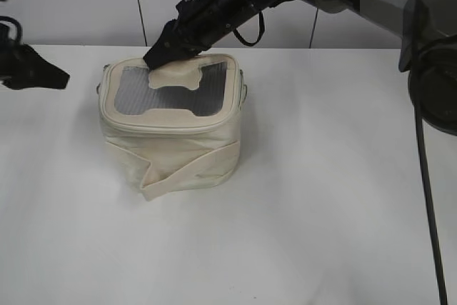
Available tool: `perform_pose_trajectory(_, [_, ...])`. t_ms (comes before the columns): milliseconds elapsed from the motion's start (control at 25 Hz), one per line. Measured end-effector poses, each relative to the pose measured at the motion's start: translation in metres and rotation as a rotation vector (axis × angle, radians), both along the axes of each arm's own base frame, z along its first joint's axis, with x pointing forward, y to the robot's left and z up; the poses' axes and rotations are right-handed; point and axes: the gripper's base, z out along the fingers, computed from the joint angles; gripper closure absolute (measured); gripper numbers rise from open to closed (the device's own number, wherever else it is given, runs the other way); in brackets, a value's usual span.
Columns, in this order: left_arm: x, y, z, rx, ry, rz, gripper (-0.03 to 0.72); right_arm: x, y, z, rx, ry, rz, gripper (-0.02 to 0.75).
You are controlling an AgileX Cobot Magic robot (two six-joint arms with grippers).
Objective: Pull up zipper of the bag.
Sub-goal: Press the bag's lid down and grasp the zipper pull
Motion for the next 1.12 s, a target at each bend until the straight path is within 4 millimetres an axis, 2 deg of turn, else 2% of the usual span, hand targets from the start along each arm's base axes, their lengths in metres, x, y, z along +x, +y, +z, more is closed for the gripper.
perform_pose_trajectory(160, [-0.003, -0.026, -0.016, 0.145, -0.035, -0.069, 0.437, 0.000, 0.000, 0.000, 0.000, 0.002, -0.003, 0.687])
perform_pose_trajectory(480, [-0.001, -0.052, -0.025, 0.236, -0.113, -0.082, 0.435, 0.000, 0.000, 0.000, 0.001, 0.011, -0.009, 0.687])
perform_pose_trajectory(1120, [0.010, -0.059, -0.039, 0.206, -0.161, -0.051, 0.436, 0.000, 0.000, 0.000, -0.003, 0.013, -0.013, 0.687])
